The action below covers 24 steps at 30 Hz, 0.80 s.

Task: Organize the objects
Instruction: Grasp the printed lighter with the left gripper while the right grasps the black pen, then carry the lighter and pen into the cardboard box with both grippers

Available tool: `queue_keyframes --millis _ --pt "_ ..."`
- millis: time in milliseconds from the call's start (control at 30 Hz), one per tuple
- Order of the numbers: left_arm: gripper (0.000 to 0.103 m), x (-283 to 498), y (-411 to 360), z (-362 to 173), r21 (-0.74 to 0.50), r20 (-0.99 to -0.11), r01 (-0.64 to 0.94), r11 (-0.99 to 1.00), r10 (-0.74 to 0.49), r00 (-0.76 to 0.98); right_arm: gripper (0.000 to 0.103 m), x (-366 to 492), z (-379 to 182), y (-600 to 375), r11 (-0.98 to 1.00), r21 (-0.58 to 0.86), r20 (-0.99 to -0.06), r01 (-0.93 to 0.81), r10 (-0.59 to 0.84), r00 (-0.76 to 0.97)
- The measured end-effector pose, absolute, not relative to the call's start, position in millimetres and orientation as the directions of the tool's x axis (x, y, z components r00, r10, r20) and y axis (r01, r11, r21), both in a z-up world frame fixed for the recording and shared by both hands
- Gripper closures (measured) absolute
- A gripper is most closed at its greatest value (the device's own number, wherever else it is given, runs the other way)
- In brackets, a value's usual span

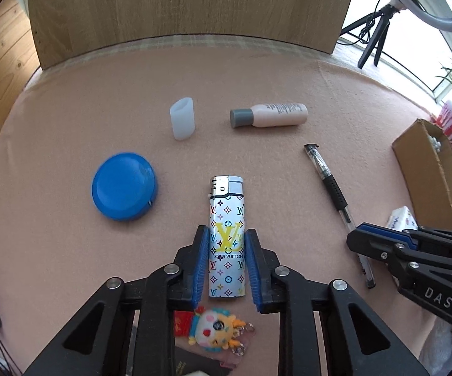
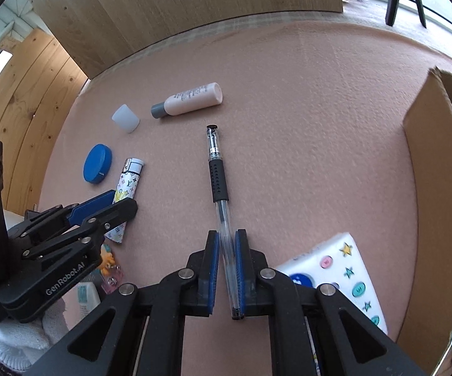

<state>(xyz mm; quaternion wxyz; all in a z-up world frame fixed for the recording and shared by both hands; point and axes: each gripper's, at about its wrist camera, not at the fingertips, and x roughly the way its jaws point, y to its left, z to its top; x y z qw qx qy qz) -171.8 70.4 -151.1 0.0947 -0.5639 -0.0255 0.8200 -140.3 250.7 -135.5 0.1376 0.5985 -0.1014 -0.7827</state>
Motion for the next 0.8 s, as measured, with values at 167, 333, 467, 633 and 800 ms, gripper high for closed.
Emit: queue_keyframes --millis 167,333,467,633,800 --pt "0.079 -150 74 -153 -0.208 -0.913 -0.136 -0.969 0.242 -0.327 0.094 -117 -135 254 -0.940 0.327 -0.903 0.098 -0.342 -0.261" --pt "0.079 -130 88 -152 -0.213 -0.909 -0.158 -0.964 0.255 -0.330 0.094 -95 -138 260 -0.929 0.363 -0.887 0.074 -0.368 -0.279" --pt "0.079 -123 92 -151 -0.225 -0.905 -0.152 -0.963 0.264 -0.333 0.091 -90 -132 256 -0.946 0.308 -0.896 0.103 -0.325 -0.303" --pt "0.078 -112 95 -151 -0.243 -0.901 -0.144 -0.959 0.278 -0.334 0.083 -102 -128 250 -0.957 0.268 -0.898 0.112 -0.291 -0.330" --pt "0.078 -104 87 -150 -0.287 -0.892 -0.118 -0.951 0.310 -0.329 0.089 -107 -131 238 -0.961 0.233 -0.908 0.149 -0.270 -0.319"
